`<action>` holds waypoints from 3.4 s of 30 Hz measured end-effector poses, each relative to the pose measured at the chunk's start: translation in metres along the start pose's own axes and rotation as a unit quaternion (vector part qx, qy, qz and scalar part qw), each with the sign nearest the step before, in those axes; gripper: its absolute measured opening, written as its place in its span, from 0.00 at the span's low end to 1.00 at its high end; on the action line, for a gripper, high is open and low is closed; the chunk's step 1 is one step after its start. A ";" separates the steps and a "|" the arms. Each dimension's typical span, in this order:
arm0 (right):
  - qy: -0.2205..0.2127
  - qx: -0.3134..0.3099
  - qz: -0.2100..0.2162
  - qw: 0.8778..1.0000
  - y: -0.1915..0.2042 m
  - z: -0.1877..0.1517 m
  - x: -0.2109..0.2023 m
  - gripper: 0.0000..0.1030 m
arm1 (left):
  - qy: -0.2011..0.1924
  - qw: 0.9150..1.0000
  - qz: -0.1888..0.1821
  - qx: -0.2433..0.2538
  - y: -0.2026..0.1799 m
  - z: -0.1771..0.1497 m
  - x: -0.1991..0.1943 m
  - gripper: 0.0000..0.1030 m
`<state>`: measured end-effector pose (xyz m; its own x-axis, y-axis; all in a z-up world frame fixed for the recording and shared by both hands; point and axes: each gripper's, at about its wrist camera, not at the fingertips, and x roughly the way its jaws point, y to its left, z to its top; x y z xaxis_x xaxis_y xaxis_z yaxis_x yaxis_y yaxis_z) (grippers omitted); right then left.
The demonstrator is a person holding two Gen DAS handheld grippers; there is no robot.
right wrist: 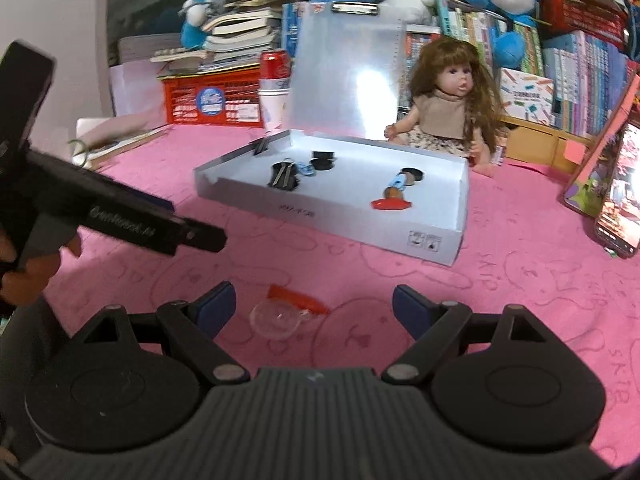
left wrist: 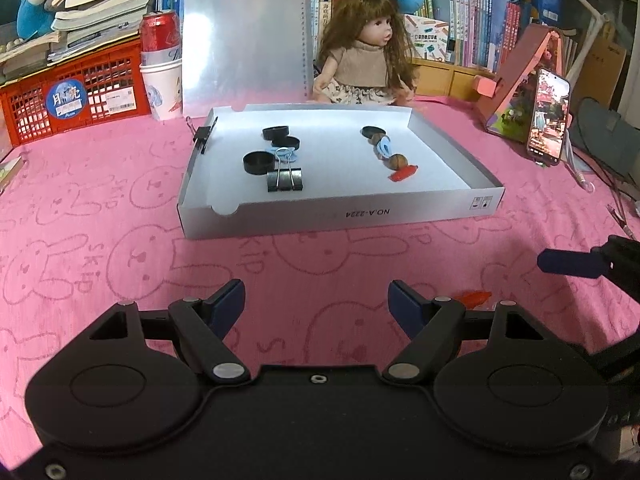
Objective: Organize rigid objects
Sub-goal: 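Grasp the red plastic stick with the left gripper while the right gripper grasps the clear cup lid, then carry the red stick in the left gripper and clear lid in the right gripper into the box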
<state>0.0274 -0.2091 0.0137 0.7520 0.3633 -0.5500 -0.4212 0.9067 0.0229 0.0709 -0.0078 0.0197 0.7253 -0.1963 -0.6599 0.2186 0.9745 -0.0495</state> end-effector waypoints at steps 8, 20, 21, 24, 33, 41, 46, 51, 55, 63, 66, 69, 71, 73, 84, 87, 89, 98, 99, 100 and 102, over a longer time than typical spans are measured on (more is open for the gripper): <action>0.011 -0.027 0.015 0.999 0.014 -0.008 0.002 0.60 | 0.005 1.000 -0.005 0.001 -0.003 -0.005 0.001 0.75; 0.008 -0.017 0.020 1.000 0.016 -0.010 0.007 0.38 | 0.008 1.000 -0.017 0.001 -0.009 -0.008 0.002 0.74; 0.005 -0.018 0.014 1.000 0.014 -0.010 0.004 0.38 | 0.009 1.000 -0.019 -0.001 -0.010 -0.008 0.002 0.74; -0.003 -0.005 -0.008 1.000 0.005 -0.010 -0.004 0.38 | 0.008 0.999 -0.030 -0.008 -0.015 -0.010 0.001 0.74; -0.024 0.034 -0.115 0.992 -0.028 -0.016 -0.022 0.38 | -0.007 0.998 -0.049 -0.031 -0.057 -0.020 0.004 0.74; -0.025 0.069 -0.154 0.985 -0.049 -0.028 -0.031 0.38 | -0.029 0.999 -0.017 -0.024 -0.102 -0.028 0.016 0.73; -0.028 0.068 -0.156 0.985 -0.052 -0.031 -0.034 0.38 | -0.045 0.999 0.017 -0.008 -0.116 -0.029 0.021 0.50; -0.029 0.070 -0.151 0.986 -0.051 -0.031 -0.032 0.38 | -0.051 0.999 0.012 -0.009 -0.110 -0.029 0.019 0.41; -0.031 0.070 -0.147 0.986 -0.048 -0.030 -0.030 0.38 | -0.048 0.999 0.013 -0.007 -0.104 -0.029 0.018 0.41; -0.033 0.069 -0.132 0.988 -0.044 -0.024 -0.026 0.38 | -0.050 0.999 0.017 -0.002 -0.089 -0.026 0.008 0.41; -0.034 0.071 -0.127 0.989 -0.041 -0.022 -0.024 0.38 | -0.053 0.998 0.020 -0.004 -0.080 -0.023 0.003 0.41; -0.036 0.074 -0.121 0.989 -0.039 -0.018 -0.021 0.38 | -0.055 0.998 0.025 -0.008 -0.071 -0.021 -0.001 0.41; -0.037 0.076 -0.118 0.989 -0.037 -0.016 -0.019 0.38 | -0.056 0.998 0.027 -0.014 -0.065 -0.019 -0.003 0.41; -0.038 0.077 -0.116 0.989 -0.035 -0.013 -0.018 0.38 | -0.057 0.998 0.031 -0.017 -0.058 -0.017 -0.003 0.41; -0.046 0.081 -0.111 0.989 -0.029 0.013 -0.002 0.38 | -0.074 0.995 0.049 -0.036 -0.020 0.011 -0.007 0.41; -0.049 0.078 -0.109 0.990 -0.026 0.021 0.003 0.38 | -0.075 0.995 0.049 -0.040 -0.012 0.018 -0.007 0.41; -0.050 0.074 -0.109 0.990 -0.025 0.027 0.008 0.38 | -0.077 0.995 0.048 -0.041 -0.009 0.024 -0.006 0.41; -0.050 0.073 -0.104 0.991 -0.021 0.048 0.027 0.38 | -0.076 0.995 0.047 -0.049 0.004 0.039 0.003 0.41; -0.050 0.074 -0.104 0.991 -0.021 0.050 0.028 0.38 | -0.076 0.995 0.047 -0.050 0.005 0.040 0.004 0.41; -0.049 0.074 -0.105 0.991 -0.021 0.051 0.031 0.38 | -0.076 0.995 0.047 -0.051 0.006 0.042 0.006 0.41; -0.045 0.076 -0.106 0.990 -0.021 0.054 0.035 0.38 | -0.075 0.995 0.045 -0.053 0.008 0.044 0.010 0.41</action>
<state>0.0894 -0.2042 0.0390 0.8607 0.1733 -0.4786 -0.1739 0.9838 0.0436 0.1085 -0.0066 0.0461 0.8298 -0.1131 -0.5465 0.0832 0.9934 -0.0792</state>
